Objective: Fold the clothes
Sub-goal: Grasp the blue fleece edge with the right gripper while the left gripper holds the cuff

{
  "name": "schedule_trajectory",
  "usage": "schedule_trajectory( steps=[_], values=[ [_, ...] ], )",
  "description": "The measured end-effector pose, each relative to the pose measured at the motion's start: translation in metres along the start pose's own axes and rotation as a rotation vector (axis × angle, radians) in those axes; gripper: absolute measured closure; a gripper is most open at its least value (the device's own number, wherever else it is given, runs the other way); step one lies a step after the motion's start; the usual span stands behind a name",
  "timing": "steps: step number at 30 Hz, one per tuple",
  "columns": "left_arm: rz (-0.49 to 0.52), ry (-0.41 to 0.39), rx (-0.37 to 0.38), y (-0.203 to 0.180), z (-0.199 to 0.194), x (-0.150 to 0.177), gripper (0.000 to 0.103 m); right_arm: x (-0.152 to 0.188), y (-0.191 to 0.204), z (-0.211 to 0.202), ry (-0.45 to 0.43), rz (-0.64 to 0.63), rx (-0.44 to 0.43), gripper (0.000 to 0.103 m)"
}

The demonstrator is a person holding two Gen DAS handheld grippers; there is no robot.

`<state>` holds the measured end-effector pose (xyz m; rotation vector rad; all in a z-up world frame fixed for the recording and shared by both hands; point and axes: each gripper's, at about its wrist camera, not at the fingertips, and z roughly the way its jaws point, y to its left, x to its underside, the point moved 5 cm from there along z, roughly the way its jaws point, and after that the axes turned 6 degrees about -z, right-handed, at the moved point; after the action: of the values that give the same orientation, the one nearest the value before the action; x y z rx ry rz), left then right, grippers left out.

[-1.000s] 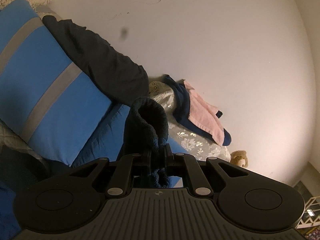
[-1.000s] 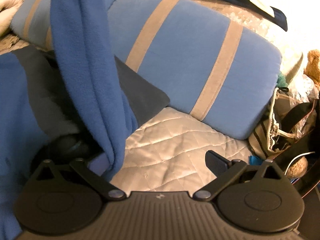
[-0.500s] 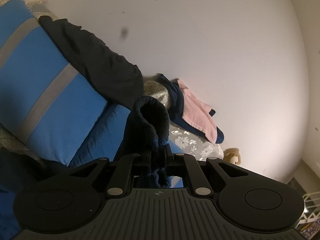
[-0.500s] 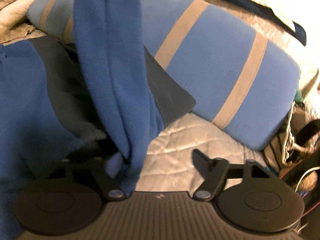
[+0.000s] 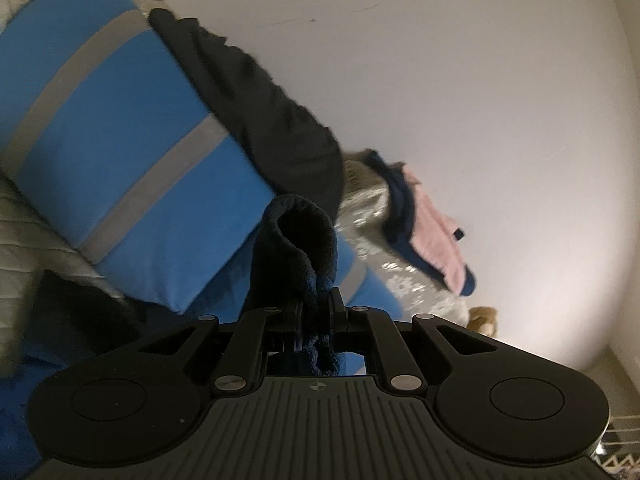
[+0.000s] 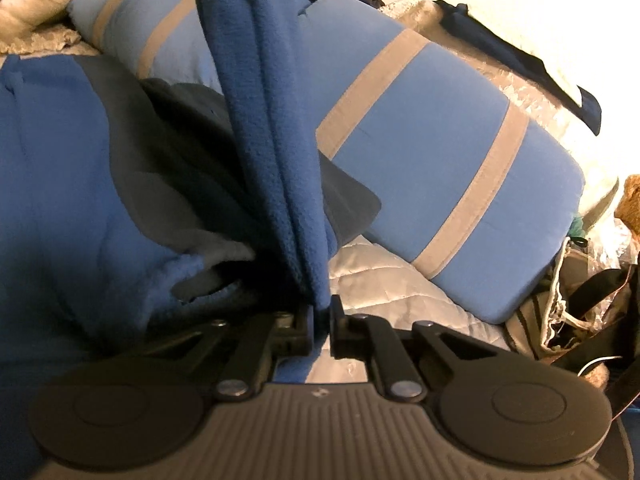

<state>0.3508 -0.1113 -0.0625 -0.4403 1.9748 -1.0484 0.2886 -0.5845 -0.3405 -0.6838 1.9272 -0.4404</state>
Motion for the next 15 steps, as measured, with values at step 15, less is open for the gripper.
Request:
schedule_trajectory(
  steps=[15],
  values=[
    [0.012,0.130,-0.103,0.115,-0.025,0.029,0.092,0.009,-0.039,0.009,0.068,0.331,-0.111,0.094]
  ],
)
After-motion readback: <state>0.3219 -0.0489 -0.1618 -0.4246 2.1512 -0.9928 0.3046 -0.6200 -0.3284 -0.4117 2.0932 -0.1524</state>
